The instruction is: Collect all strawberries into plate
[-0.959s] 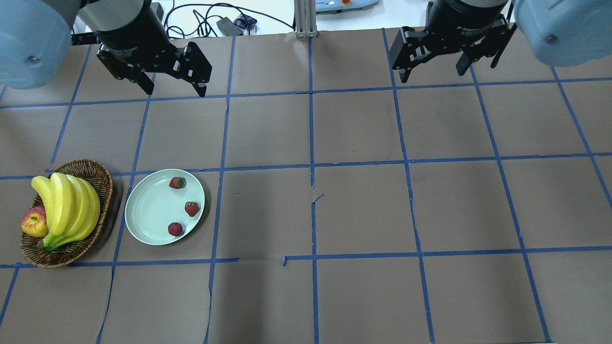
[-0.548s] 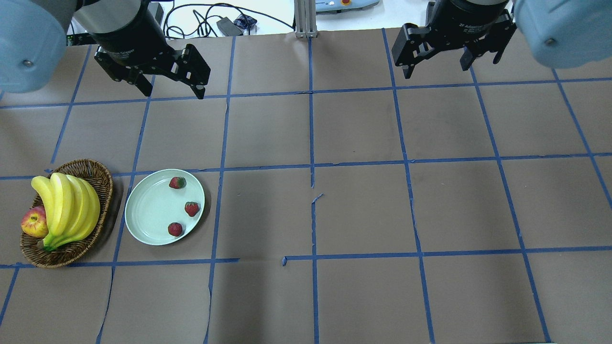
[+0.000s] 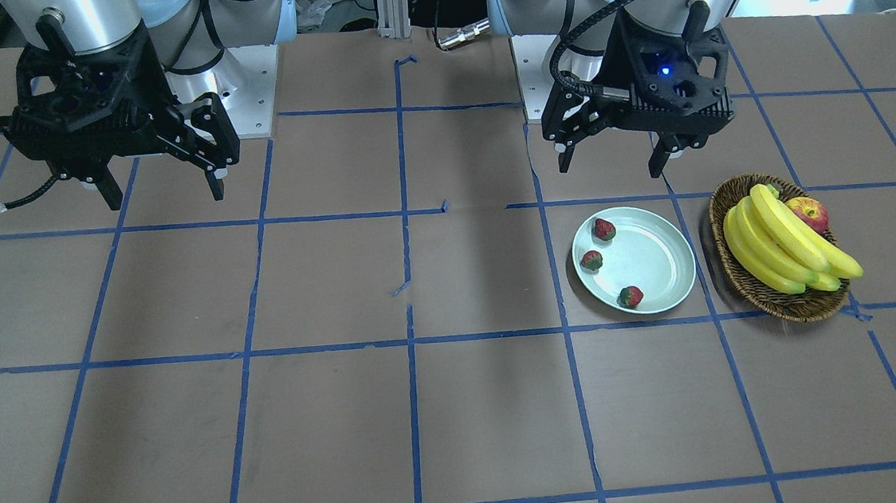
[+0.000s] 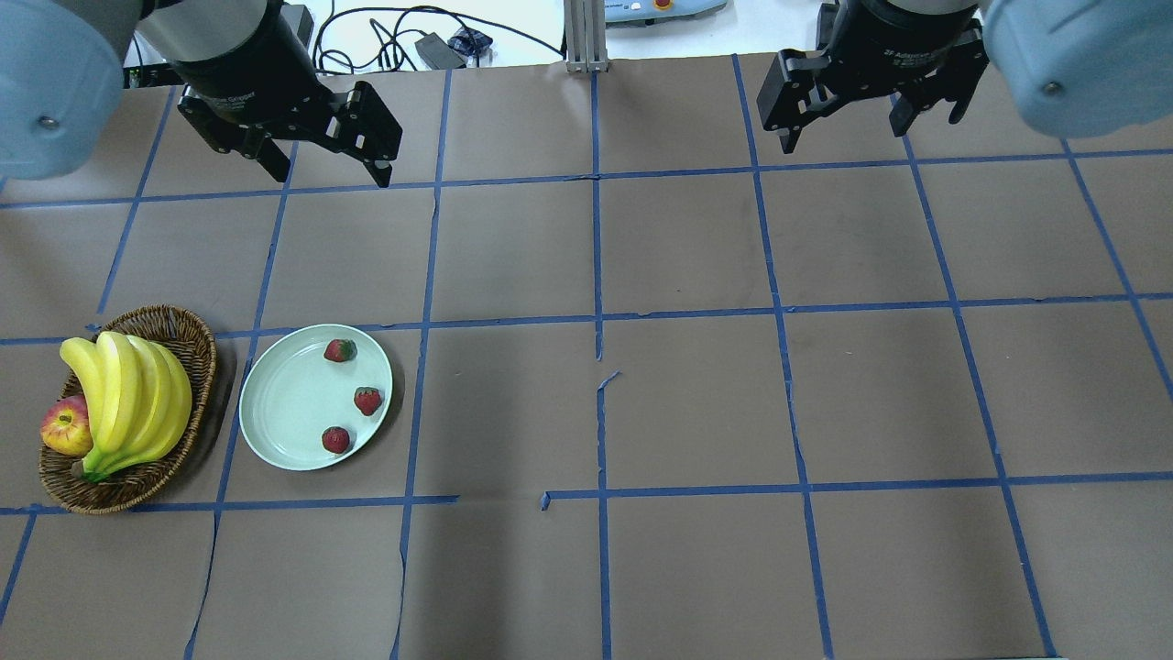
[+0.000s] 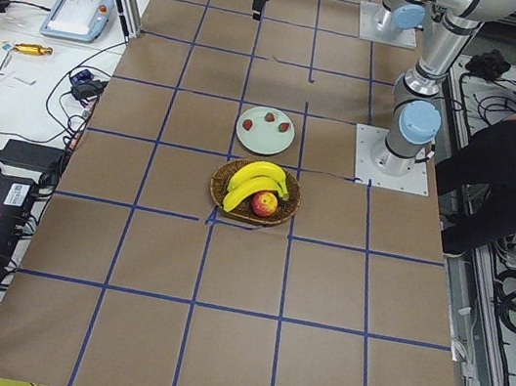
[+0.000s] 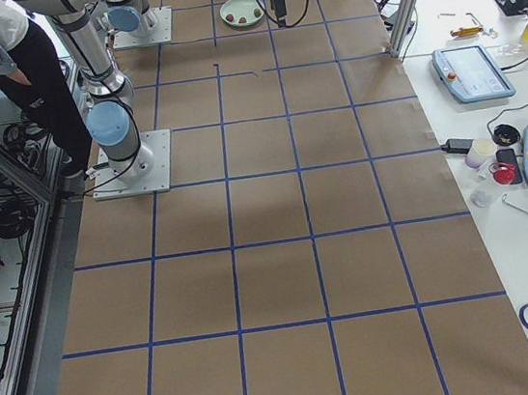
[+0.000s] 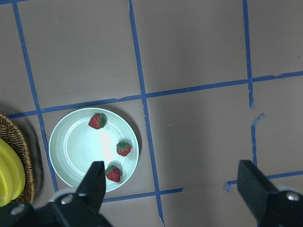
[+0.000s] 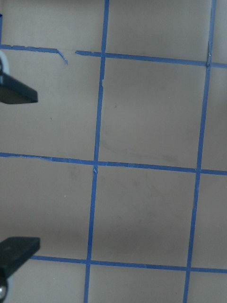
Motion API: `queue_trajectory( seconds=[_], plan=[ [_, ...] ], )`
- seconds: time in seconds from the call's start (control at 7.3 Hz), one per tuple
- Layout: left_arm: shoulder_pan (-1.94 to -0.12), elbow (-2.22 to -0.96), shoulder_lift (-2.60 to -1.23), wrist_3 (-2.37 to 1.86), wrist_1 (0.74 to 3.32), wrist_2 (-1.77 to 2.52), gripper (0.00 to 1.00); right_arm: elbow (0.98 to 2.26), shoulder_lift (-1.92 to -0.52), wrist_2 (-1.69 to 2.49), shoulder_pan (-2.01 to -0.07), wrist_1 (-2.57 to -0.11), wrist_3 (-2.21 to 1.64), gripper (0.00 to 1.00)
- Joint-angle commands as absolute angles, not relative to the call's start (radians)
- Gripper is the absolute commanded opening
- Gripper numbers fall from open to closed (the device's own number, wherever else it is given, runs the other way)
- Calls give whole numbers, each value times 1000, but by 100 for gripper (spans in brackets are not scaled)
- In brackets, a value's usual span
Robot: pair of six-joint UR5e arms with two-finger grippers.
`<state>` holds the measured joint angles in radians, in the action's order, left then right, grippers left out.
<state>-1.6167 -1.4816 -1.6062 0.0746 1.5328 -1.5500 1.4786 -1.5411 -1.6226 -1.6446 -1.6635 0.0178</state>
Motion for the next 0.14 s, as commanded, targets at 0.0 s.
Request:
queue_trajectory(
  seconds=[0.0],
  plan=[
    [-1617,-1485,-1603,71,1535,-1552,100,1477,-1543,-1609,-1646,-1667,-53,100]
  ],
)
